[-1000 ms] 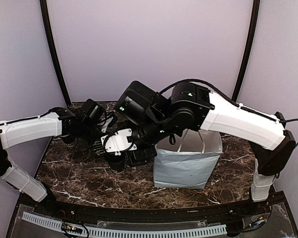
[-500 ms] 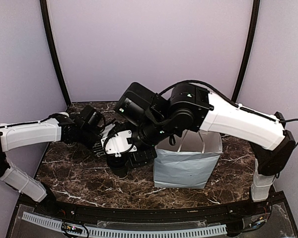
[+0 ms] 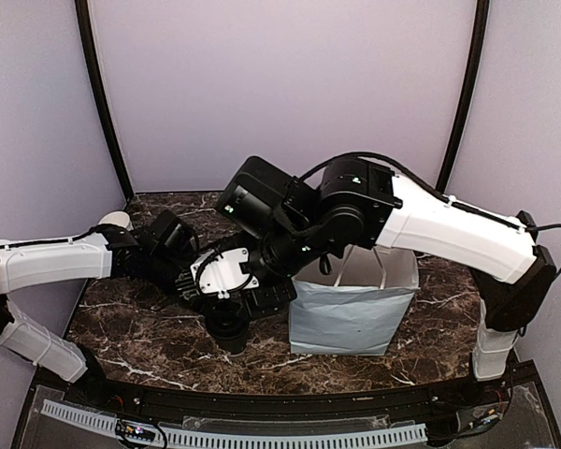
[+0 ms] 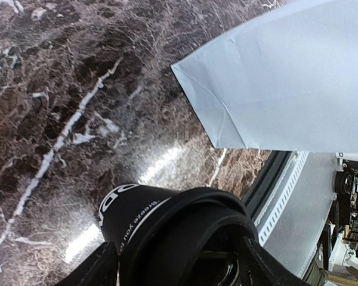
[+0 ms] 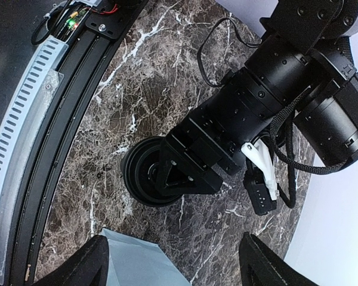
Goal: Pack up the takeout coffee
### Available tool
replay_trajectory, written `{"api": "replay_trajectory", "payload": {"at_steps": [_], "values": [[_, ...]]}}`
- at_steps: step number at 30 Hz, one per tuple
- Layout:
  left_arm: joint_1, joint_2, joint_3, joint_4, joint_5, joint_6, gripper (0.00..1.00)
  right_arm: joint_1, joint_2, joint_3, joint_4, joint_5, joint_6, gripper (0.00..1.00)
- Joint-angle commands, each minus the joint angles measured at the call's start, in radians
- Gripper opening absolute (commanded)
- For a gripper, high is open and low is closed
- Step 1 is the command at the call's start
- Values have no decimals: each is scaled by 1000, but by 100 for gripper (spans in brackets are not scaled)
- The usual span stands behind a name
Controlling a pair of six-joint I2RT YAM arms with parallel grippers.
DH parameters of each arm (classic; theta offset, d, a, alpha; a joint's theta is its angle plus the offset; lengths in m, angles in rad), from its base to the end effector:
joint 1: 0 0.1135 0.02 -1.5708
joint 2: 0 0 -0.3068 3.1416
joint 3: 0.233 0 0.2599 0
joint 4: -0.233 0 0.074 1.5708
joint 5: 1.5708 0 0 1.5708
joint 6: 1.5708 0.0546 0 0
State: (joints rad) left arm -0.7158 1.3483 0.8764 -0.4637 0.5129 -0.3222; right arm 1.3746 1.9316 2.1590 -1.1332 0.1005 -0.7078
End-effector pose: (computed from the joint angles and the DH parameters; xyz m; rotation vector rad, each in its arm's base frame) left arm 0.1914 -0.2020 0.2534 0.7424 2.5549 -1.0358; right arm 0.0912 0.4308 0.4150 -2.1158 1.2884 0.1622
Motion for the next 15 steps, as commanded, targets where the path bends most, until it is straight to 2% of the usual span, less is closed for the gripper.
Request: {"api": "replay_trajectory", "payload": {"at_steps": [1, 6, 8, 12, 15], "values": [[-17, -63, -29, 10, 44, -23, 76, 11, 7, -11, -12, -25, -20, 76], [-16, -120, 22, -9, -43, 6, 87, 11, 14, -8, -20, -54, -42, 77], [-5, -137, 65, -71, -109, 23, 88, 10, 26, 1, -24, -64, -43, 77], [128, -174, 94, -130, -179, 13, 88, 10, 64, 0, -19, -91, -30, 77], [239, -230, 68, -121, -292, -6, 88, 6, 112, 4, -9, -96, -8, 78]]}}
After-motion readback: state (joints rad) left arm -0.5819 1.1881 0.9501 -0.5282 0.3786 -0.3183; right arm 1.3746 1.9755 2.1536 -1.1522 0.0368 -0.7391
